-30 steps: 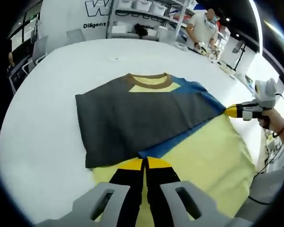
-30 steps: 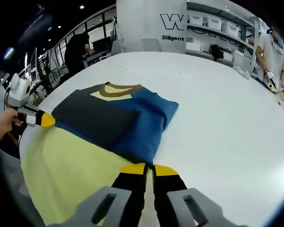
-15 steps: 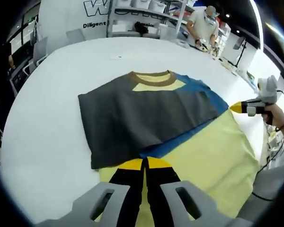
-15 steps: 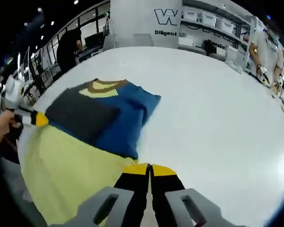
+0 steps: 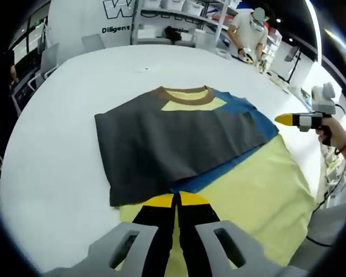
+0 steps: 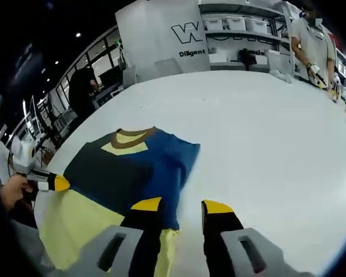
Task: Fold the garment on the visible template until the final outline fits inside the template.
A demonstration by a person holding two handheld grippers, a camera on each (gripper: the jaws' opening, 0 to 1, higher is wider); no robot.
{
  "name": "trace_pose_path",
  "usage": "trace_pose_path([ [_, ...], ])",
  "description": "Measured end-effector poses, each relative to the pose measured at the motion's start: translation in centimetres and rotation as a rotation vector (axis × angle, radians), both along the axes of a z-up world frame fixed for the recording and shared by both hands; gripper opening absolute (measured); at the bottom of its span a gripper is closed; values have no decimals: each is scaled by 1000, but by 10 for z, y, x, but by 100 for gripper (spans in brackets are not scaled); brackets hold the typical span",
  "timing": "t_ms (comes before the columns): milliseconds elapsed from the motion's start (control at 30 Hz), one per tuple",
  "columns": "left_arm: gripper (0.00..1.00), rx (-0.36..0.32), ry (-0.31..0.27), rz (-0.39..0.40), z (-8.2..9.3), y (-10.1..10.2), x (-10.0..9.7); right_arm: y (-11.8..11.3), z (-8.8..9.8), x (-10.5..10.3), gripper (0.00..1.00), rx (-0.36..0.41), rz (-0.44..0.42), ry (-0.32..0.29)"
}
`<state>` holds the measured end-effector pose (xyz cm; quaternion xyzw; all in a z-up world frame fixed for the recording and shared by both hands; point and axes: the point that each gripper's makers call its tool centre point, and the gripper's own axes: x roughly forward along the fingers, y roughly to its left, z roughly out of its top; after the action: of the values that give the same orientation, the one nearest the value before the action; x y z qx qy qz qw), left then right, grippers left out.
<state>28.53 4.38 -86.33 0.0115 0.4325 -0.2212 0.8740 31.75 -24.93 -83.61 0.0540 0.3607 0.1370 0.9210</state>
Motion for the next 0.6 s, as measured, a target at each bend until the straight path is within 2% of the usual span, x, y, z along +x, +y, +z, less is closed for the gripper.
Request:
trace_pose_path([
  [300,1,5,-4,-3,0,0,1,6,7,26,42,-4,27,-19],
  [600,1,8,-6,-6,0,0,3,7,2,53,42,3,22,-12],
])
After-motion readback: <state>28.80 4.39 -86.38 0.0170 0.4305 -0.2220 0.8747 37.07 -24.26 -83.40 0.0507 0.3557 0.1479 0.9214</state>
